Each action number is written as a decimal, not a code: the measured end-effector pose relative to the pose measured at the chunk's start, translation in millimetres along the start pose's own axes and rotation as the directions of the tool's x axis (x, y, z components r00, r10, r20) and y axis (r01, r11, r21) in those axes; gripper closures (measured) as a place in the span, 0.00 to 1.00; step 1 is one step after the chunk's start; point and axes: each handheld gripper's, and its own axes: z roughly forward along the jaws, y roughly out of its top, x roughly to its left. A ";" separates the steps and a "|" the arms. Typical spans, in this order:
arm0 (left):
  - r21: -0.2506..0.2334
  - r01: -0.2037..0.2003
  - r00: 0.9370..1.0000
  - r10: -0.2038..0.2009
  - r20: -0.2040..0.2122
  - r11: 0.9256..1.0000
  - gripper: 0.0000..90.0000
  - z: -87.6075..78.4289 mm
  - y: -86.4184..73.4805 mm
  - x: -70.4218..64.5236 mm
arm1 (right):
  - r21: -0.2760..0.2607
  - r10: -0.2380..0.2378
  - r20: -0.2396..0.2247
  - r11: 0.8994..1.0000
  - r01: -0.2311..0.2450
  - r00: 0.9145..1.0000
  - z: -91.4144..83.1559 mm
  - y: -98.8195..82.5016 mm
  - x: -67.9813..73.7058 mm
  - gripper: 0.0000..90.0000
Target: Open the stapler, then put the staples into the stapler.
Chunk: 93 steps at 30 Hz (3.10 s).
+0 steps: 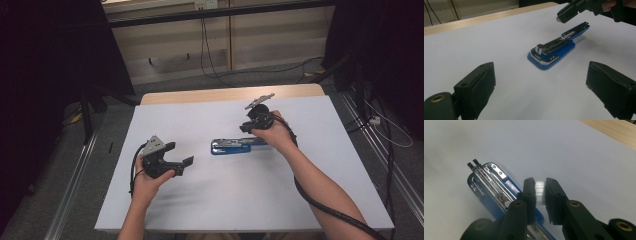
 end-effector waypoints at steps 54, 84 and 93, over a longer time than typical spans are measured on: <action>-0.008 0.041 0.999 -0.041 0.000 0.999 0.09 -16.8 -5.3 3.4 | -0.057 -0.247 -0.198 0.969 0.241 0.948 0.7 10.6 15.0 0.88; -0.002 0.052 0.999 -0.052 -0.017 0.999 0.09 -19.6 -8.6 5.7 | -0.112 -0.348 -0.308 0.937 0.330 0.885 14.4 22.7 19.7 0.88; -0.003 0.061 0.998 -0.061 -0.022 0.998 0.09 -20.9 -9.9 7.4 | -0.109 -0.394 -0.328 0.919 0.380 0.859 22.6 24.7 18.7 0.88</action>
